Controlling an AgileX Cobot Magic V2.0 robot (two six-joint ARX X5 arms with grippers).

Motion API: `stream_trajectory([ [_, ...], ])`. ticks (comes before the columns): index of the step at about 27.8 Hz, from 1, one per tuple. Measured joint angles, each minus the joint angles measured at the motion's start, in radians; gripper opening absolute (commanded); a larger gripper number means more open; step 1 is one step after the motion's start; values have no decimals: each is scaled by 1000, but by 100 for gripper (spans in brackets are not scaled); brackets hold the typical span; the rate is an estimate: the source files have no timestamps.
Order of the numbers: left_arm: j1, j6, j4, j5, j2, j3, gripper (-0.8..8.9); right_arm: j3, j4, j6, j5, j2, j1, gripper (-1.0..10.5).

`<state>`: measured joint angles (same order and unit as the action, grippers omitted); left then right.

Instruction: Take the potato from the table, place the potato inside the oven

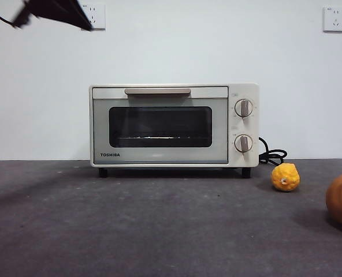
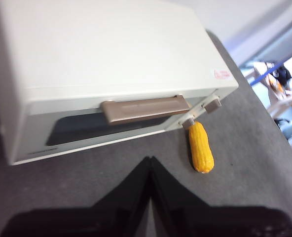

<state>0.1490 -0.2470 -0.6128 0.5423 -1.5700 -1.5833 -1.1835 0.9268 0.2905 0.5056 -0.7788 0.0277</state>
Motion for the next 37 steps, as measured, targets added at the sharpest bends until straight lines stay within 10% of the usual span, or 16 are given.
stream_trajectory([
  [14,112,-2,-82,-50,-368,-380,-6,0,26,0,0,-14,0,1],
  [37,141,-8,-70,-167,-462,-393,-6,0,100,0,0,-19,0,1],
])
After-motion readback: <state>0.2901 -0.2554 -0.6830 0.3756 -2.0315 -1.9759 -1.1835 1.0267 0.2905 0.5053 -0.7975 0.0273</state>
